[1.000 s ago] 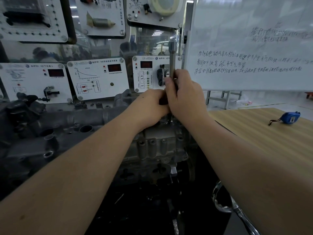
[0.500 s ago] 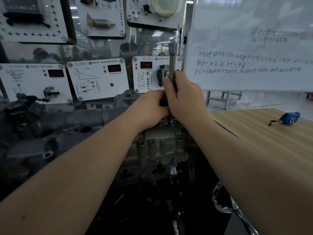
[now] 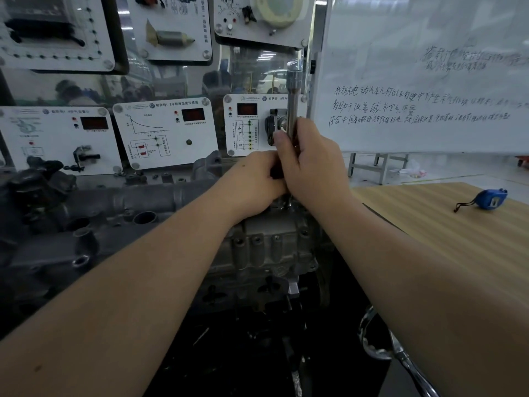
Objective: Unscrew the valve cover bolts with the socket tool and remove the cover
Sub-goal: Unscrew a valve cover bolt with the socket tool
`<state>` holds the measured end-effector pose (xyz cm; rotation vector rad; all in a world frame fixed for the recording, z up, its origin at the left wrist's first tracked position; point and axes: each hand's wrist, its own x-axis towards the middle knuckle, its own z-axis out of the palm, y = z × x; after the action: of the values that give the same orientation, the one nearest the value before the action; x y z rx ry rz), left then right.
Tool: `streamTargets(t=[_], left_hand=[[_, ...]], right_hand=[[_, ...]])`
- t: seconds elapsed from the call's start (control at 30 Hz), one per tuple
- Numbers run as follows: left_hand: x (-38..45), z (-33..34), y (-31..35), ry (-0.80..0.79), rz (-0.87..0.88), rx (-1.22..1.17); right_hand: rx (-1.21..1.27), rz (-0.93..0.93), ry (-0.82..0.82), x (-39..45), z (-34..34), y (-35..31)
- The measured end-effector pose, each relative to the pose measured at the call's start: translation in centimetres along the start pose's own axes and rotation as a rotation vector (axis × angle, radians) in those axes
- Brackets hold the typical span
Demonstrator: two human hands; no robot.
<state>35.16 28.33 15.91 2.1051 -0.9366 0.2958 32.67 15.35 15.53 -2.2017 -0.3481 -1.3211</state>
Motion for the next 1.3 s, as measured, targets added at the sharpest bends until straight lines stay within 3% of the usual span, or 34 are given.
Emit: streamTargets(t=[0.33,0.63,1.3], left_hand=[[0.02,-0.07,0.11,-0.017,-0.007,0.041],[-0.21,-0.03,0.38,-0.01,-0.002,-0.083],[0.04,0.01,0.04,-0.026,-0.019,0.016]], right_hand=[[0.003,0.025,-0.019,0.09,0.17,0.1],[-0.03,0.024,0.008,0.07,0.24,0.5],[0.032,0.017,0.008,-0.03,0.03,0.0]])
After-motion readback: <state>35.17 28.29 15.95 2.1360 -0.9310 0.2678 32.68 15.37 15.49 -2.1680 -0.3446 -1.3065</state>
